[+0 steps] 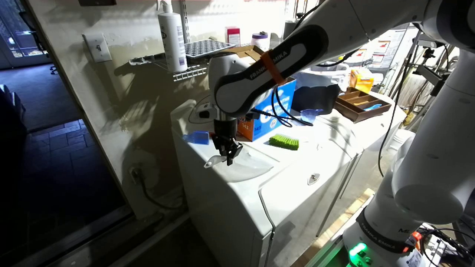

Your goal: Pour the washing powder on the pan into the box

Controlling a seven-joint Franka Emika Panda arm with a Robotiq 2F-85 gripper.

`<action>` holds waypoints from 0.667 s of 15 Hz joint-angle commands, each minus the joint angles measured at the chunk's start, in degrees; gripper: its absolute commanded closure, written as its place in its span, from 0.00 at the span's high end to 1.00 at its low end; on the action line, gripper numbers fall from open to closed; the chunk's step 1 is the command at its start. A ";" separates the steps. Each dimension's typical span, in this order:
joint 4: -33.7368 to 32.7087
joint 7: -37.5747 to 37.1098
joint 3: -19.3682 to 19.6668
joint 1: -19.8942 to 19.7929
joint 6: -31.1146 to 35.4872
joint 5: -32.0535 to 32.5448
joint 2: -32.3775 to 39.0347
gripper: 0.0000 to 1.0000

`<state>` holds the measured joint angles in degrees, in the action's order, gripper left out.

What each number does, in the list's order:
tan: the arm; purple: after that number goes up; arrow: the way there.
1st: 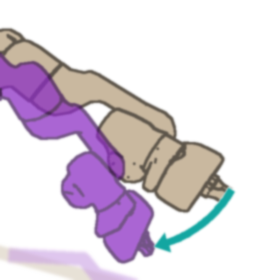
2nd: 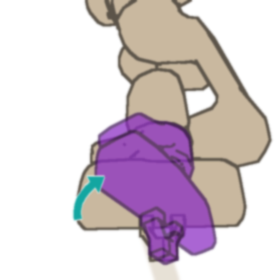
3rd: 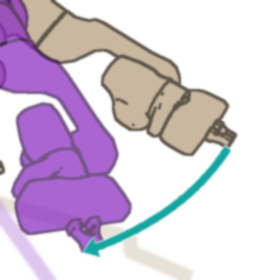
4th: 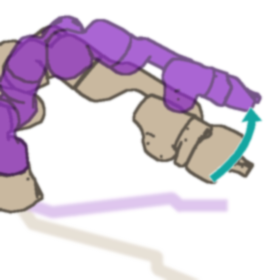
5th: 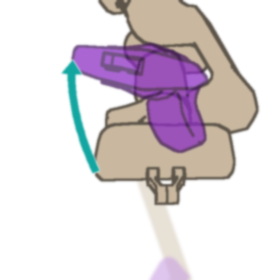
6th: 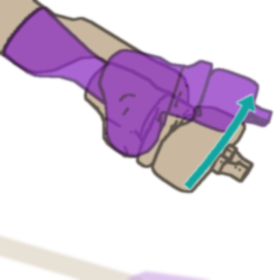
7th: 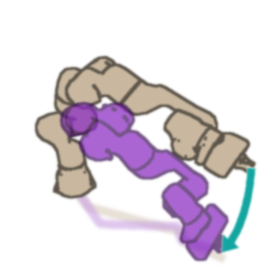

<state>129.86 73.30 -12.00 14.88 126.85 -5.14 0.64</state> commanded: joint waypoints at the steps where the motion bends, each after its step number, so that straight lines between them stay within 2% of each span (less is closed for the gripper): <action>1: -2.51 -3.37 -0.68 -0.47 -4.88 3.18 -1.95 0.07; 6: -4.44 -7.23 -1.21 -0.07 -8.62 4.23 -3.04 0.07; 10: -6.69 -13.61 -1.45 -0.07 -17.92 7.37 -6.00 0.07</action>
<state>125.31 64.47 -12.85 14.88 115.86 -1.04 -3.01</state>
